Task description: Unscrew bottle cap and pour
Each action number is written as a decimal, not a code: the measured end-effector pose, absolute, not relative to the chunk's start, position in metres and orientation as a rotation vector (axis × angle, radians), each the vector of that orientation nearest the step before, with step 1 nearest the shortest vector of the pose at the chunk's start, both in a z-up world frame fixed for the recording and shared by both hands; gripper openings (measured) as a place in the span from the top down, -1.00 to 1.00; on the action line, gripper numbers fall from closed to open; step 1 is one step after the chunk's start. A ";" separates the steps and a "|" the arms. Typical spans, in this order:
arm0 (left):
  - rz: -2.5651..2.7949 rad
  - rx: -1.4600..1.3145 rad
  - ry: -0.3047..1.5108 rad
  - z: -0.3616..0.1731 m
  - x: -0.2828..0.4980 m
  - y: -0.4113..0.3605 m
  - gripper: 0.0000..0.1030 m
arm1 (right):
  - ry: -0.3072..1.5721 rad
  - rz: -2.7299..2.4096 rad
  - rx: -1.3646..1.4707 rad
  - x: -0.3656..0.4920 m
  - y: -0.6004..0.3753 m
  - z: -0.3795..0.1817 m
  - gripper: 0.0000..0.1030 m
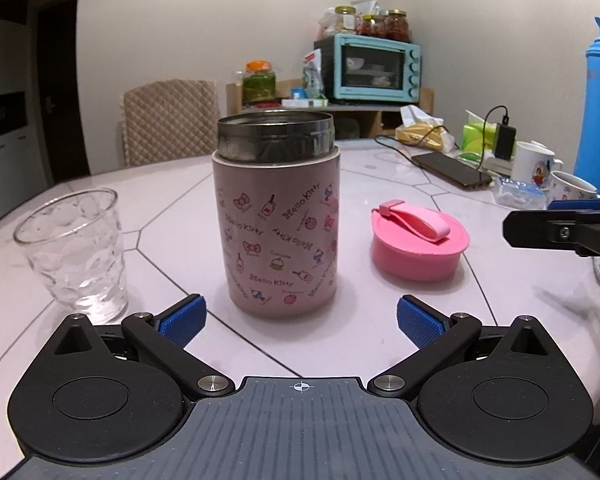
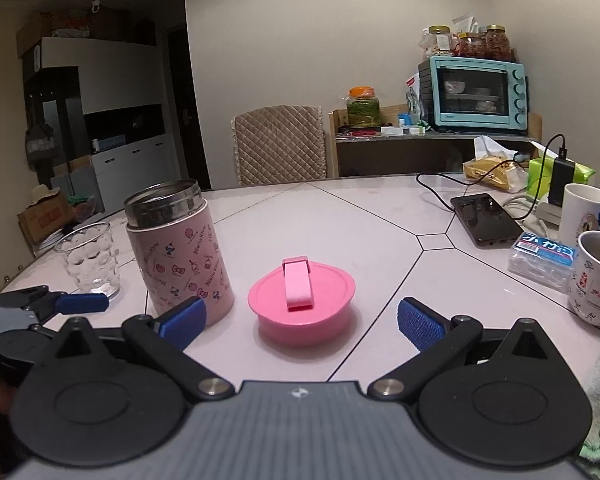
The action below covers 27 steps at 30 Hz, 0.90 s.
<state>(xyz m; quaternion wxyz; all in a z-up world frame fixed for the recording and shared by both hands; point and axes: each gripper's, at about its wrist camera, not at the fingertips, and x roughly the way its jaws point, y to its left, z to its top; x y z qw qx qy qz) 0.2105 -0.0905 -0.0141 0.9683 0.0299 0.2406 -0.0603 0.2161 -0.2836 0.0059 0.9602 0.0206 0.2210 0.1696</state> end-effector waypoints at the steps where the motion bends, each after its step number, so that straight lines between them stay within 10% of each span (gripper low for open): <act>1: -0.122 0.060 0.484 -0.014 0.210 -0.090 -1.00 | 0.447 0.340 0.042 0.215 -0.284 0.006 -1.00; 27: -0.124 0.056 0.447 0.000 0.169 -0.093 -1.00 | 0.432 0.325 0.030 0.176 -0.285 0.010 -1.00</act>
